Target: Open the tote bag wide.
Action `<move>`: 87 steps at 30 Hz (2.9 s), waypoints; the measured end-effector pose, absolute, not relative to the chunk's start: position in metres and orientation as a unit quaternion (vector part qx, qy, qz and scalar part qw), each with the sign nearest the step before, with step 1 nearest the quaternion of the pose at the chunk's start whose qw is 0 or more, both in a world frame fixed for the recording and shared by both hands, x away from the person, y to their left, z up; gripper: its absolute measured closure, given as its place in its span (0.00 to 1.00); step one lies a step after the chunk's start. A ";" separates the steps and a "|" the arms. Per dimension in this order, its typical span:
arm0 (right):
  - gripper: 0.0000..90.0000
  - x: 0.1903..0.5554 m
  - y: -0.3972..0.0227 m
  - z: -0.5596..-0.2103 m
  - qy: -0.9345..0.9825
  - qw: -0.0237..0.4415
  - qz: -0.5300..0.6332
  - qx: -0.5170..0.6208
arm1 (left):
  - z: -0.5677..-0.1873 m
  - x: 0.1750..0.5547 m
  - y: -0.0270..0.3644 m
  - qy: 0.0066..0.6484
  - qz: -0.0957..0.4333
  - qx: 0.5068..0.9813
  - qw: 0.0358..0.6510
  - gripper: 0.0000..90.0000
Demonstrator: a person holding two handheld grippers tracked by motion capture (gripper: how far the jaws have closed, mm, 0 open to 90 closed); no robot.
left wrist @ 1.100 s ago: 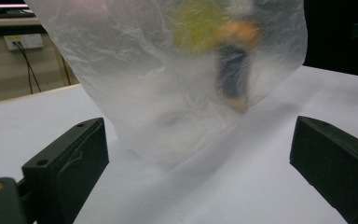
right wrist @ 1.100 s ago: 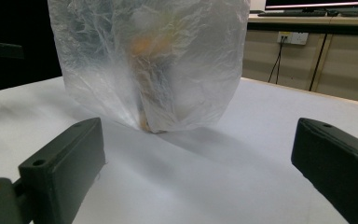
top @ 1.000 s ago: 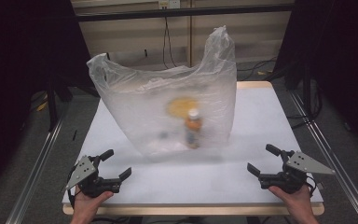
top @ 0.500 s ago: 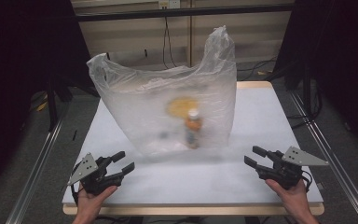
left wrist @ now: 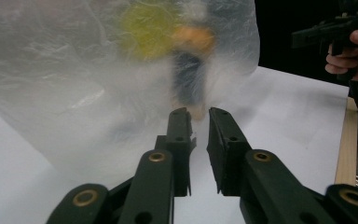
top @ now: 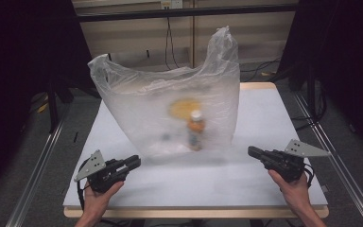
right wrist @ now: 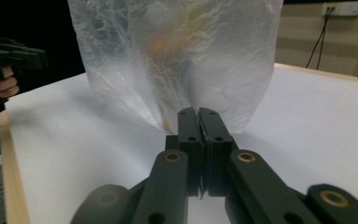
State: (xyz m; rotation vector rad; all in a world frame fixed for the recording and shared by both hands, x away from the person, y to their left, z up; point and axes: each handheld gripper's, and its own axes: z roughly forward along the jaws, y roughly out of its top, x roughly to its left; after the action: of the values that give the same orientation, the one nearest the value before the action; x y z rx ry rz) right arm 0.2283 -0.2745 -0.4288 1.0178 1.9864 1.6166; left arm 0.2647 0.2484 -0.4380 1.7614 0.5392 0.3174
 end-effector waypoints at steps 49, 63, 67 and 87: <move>1.00 0.319 -0.205 -0.295 0.712 0.155 0.631 0.267 | -0.335 0.335 0.214 0.229 0.146 0.726 0.631 1.00; 1.00 0.347 -0.186 -0.255 0.712 0.167 0.633 0.255 | -0.294 0.352 0.212 0.214 0.164 0.714 0.646 1.00; 1.00 0.354 -0.178 -0.243 0.715 0.174 0.628 0.254 | -0.276 0.363 0.208 0.212 0.165 0.705 0.656 1.00; 1.00 0.388 -0.150 -0.215 0.736 0.199 0.590 0.266 | -0.280 0.394 0.177 0.230 0.141 0.720 0.639 1.00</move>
State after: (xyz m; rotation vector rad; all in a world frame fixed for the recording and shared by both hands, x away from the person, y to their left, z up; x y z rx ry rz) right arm 0.3880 -0.1496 -0.2149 0.7450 2.0584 1.6495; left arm 0.3943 0.1767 -0.2801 1.6441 0.5244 0.3228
